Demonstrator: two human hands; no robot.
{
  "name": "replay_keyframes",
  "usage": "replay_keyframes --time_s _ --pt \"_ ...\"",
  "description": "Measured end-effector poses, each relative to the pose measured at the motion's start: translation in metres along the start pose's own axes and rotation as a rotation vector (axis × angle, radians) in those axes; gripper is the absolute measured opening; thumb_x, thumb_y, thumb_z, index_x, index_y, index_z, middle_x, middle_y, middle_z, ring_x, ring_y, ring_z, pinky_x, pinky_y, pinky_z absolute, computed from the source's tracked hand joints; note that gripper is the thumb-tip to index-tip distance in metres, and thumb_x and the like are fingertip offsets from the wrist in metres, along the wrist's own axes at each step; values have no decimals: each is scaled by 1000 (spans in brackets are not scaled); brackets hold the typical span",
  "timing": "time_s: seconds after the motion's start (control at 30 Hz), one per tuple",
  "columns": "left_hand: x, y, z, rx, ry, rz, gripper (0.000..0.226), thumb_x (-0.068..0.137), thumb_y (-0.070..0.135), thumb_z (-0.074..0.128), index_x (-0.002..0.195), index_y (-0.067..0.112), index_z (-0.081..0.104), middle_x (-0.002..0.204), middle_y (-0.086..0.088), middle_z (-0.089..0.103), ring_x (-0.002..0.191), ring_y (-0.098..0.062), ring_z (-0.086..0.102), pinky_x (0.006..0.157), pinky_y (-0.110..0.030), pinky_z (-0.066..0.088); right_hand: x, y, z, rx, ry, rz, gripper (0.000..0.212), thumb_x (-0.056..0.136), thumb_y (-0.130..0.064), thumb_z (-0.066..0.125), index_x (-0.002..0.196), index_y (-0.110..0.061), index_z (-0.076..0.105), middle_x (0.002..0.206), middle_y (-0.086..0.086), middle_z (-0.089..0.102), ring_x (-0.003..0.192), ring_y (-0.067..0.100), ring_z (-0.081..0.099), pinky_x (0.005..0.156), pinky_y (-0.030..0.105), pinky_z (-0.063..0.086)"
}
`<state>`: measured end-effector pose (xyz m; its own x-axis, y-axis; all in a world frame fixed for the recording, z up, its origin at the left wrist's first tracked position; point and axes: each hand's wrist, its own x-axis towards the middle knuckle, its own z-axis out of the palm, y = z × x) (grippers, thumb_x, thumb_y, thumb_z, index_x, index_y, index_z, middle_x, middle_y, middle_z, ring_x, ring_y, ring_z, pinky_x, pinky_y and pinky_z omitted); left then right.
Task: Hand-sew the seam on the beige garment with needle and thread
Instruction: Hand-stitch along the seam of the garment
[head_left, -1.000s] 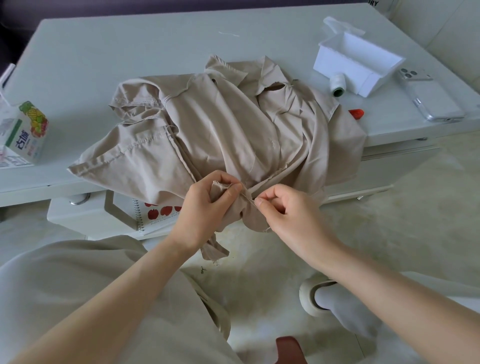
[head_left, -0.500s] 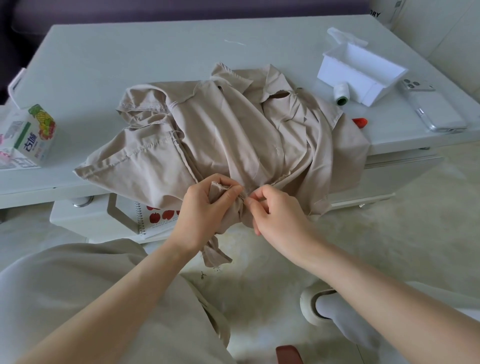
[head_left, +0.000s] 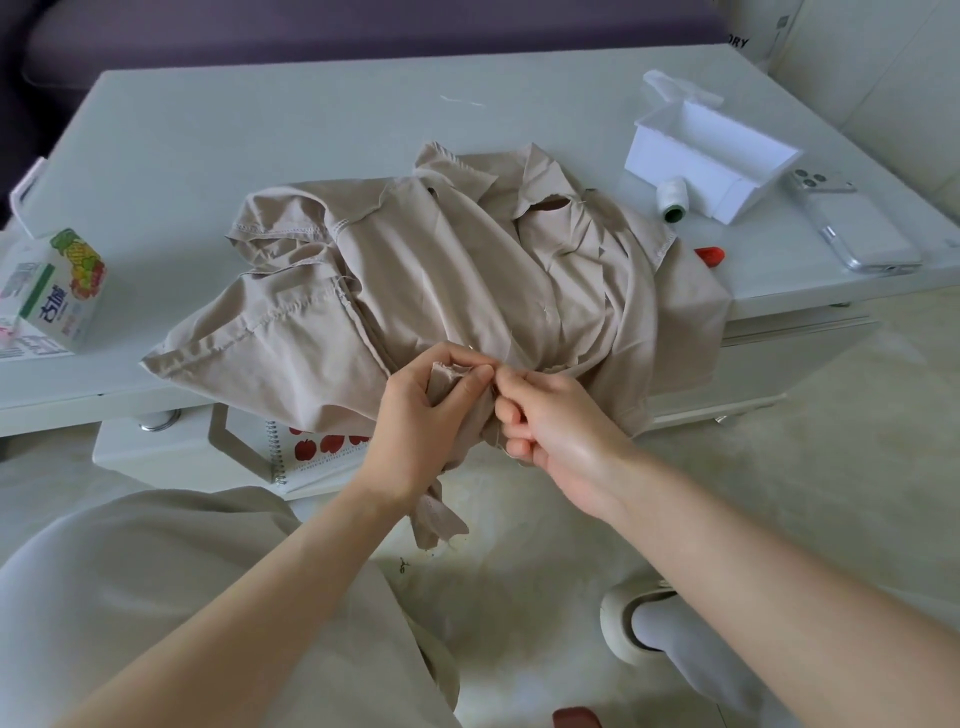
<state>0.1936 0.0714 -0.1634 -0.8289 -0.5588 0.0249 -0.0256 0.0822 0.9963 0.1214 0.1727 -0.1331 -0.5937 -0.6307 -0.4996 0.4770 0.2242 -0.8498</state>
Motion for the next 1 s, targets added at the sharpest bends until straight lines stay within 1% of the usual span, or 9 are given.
replay_keyframes --time_s 0.1,0.17,0.33,0.43,0.5,0.6,0.73,0.83,1.0 --pt "4 4 6 -38 16 5 16 95 6 55 84 12 64 41 -6 44 36 -16 31 38 -17 28 -1 -4 -2 148 -60 20 20 102 -18 40 96 -12 59 54 -9 47 44 3 34 44 14 34" --pt "6 5 9 -77 27 -3 16 95 6 55 84 12 64 49 -24 49 42 -20 36 42 -22 30 -3 -5 -4 128 -88 -16 21 101 -8 38 111 -10 57 65 -5 58 51 4 43 50 15 42" --pt "11 6 13 -90 79 -18 18 94 6 55 81 15 64 57 -25 48 53 -25 37 48 -28 32 -11 -10 -15 -45 -130 -157 37 98 3 39 133 -6 45 90 3 66 69 4 64 70 17 55" --pt "12 9 15 -126 52 -26 17 93 7 56 81 13 66 60 -41 44 58 -29 42 56 -40 36 -14 -11 -22 -87 -130 -206 31 97 1 45 127 -3 50 92 5 70 79 8 69 76 19 56" --pt "10 10 15 -93 21 -11 18 92 8 58 80 17 69 62 -40 47 57 -28 44 53 -39 40 -13 -11 -23 -110 -100 -220 21 95 0 48 115 -1 53 87 6 71 74 9 70 71 19 56" --pt "8 8 15 -57 20 -12 18 91 10 59 80 19 70 53 -26 50 50 -23 42 43 -26 37 -9 -10 -20 -173 -51 -244 7 94 -2 51 100 -3 55 78 3 70 64 9 68 64 19 55" --pt "8 7 15 -43 66 -42 17 91 9 59 79 17 68 42 4 50 41 -19 39 40 -21 33 -3 -11 -16 -230 -12 -248 6 95 -3 52 92 -8 55 75 0 68 55 8 65 55 16 52" --pt "9 9 14 -67 79 -30 21 90 0 57 78 13 67 52 4 63 50 -6 57 50 -14 46 1 -10 -13 -289 12 -252 6 94 -5 53 91 -9 56 75 1 68 53 8 63 54 17 51" --pt "7 10 13 -122 91 -44 19 89 -2 57 78 10 66 56 4 67 54 -3 63 53 -13 49 2 -7 -14 -365 33 -280 13 92 -9 58 83 -18 59 74 2 69 50 5 60 51 16 49"
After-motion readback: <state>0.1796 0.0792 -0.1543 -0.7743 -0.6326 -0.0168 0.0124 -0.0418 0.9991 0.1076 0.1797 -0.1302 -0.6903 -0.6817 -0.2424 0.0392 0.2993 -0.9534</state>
